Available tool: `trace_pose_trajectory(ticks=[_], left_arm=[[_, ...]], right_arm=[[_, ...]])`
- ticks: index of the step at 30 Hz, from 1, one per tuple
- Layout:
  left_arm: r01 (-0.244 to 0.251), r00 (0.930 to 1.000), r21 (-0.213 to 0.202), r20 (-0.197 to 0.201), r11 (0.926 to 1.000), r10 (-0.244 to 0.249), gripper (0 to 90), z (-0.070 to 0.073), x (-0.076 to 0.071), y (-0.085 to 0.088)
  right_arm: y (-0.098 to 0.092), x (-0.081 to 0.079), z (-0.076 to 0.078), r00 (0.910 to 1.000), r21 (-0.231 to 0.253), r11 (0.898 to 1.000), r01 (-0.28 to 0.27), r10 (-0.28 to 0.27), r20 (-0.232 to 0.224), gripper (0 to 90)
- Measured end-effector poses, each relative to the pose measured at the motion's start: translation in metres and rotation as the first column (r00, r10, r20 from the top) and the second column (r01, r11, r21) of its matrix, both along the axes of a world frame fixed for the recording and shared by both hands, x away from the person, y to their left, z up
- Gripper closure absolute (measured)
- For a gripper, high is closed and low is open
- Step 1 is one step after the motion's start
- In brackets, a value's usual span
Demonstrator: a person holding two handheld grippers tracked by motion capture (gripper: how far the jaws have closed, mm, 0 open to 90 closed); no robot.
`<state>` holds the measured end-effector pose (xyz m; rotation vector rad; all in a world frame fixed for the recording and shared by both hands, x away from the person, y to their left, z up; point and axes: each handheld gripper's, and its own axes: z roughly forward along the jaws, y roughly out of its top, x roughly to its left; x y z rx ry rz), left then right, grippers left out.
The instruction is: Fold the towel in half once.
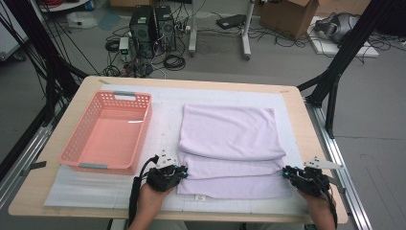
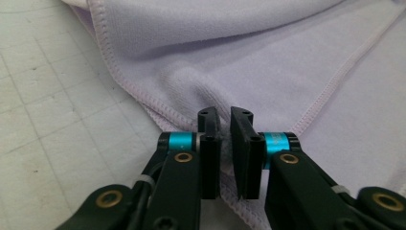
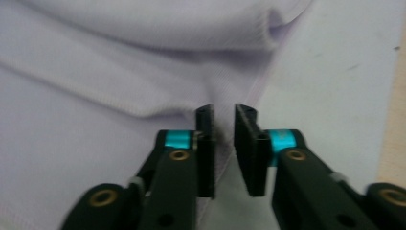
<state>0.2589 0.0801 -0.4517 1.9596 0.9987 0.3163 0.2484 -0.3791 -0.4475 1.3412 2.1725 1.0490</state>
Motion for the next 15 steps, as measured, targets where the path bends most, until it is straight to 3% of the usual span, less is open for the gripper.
trace_pose_trajectory(ticks=[1,4,7,11,13,15], left_arm=[[-0.005,1.0,-0.014,0.003,0.9999,0.005,84.6,0.0,-0.001,0.0],[-0.012,0.9997,-0.072,0.022,0.9973,0.013,85.0,0.002,-0.005,0.006],[-0.007,0.9991,-0.106,0.04,0.9943,0.012,84.9,0.006,-0.009,0.012],[-0.002,0.9988,-0.149,0.049,0.9889,0.01,84.8,0.007,-0.013,0.015],[0.0,0.999,-0.166,0.045,0.9861,0.008,84.8,0.007,-0.014,0.016],[0.005,0.999,-0.164,0.045,0.9864,0.002,84.6,0.006,-0.015,0.016]], right_arm=[[0.001,-0.001,0.0,0.9998,-0.021,1.0,-0.006,0.006,0.016,85.1],[0.001,-0.003,0.003,0.9999,-0.014,1.0,-0.01,0.01,0.013,89.2],[-0.002,-0.007,0.008,0.9992,0.014,1.0,-0.003,0.003,0.04,89.4],[-0.005,-0.012,0.014,0.9989,0.046,0.999,-0.011,0.009,0.045,88.9],[-0.006,-0.015,0.018,0.9982,0.055,0.998,0.004,-0.007,0.06,77.3],[-0.01,-0.017,0.024,0.9961,0.117,0.993,0.032,-0.042,0.078,74.1]])
